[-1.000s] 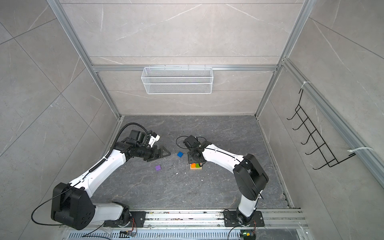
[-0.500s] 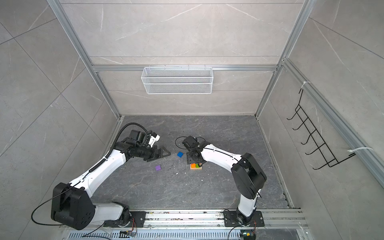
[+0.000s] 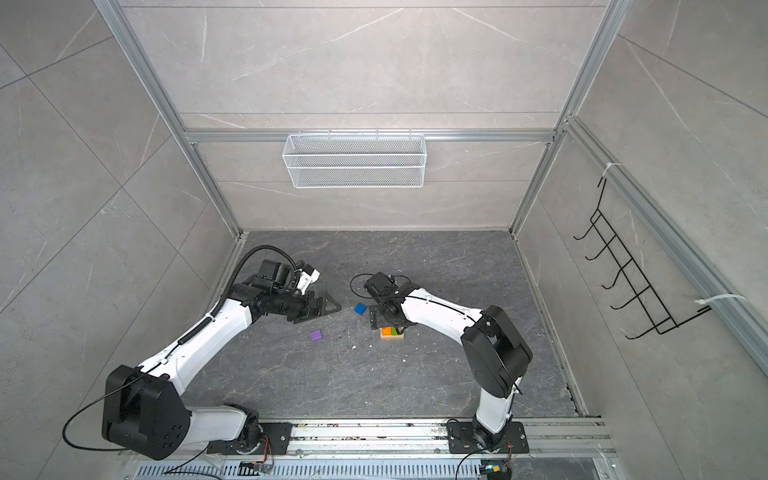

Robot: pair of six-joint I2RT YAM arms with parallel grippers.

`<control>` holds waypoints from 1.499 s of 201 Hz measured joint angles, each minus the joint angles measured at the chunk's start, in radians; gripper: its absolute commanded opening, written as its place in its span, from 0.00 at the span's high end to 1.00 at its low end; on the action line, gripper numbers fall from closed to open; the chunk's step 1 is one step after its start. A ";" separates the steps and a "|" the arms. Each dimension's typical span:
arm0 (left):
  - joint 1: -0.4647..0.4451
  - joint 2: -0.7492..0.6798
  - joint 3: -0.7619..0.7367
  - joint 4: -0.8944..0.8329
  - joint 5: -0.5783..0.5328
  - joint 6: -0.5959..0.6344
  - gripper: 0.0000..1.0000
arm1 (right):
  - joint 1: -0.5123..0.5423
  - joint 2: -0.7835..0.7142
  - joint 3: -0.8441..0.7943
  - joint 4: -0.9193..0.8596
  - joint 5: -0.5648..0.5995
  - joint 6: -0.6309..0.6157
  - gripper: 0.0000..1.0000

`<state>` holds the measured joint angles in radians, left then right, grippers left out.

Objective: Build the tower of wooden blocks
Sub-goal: 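Lower the orange bar onto the red arch and open the right gripper, then lower the left gripper onto the purple cube while the right gripper holds still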

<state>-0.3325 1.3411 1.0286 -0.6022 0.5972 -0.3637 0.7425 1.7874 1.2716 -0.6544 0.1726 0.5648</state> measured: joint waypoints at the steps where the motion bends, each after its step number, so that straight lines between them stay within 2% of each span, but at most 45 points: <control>1: 0.000 0.000 0.000 0.000 -0.001 0.000 0.05 | 0.000 0.000 0.000 0.000 0.000 0.000 0.07; 52: 0.000 0.002 -0.008 -0.008 -0.082 -0.027 0.05 | 0.000 -0.073 0.000 0.000 0.000 -0.011 0.05; 93: -0.001 0.016 -0.010 -0.095 -0.274 -0.075 0.04 | 0.000 -0.159 -0.003 0.002 0.015 -0.029 0.07; 128: -0.001 0.042 -0.011 -0.140 -0.387 -0.117 0.10 | 0.000 -0.210 -0.018 0.006 0.030 -0.039 0.10; 196: -0.008 0.146 -0.055 -0.153 -0.464 -0.182 0.20 | 0.000 -0.243 -0.043 0.031 0.049 -0.045 0.12; 301: -0.100 0.295 -0.051 -0.104 -0.519 -0.229 0.35 | 0.000 -0.262 -0.063 0.031 0.058 -0.045 0.15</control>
<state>-0.4328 1.6363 0.9779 -0.7063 0.0784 -0.5930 0.7425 1.5253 1.2083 -0.6235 0.2302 0.5194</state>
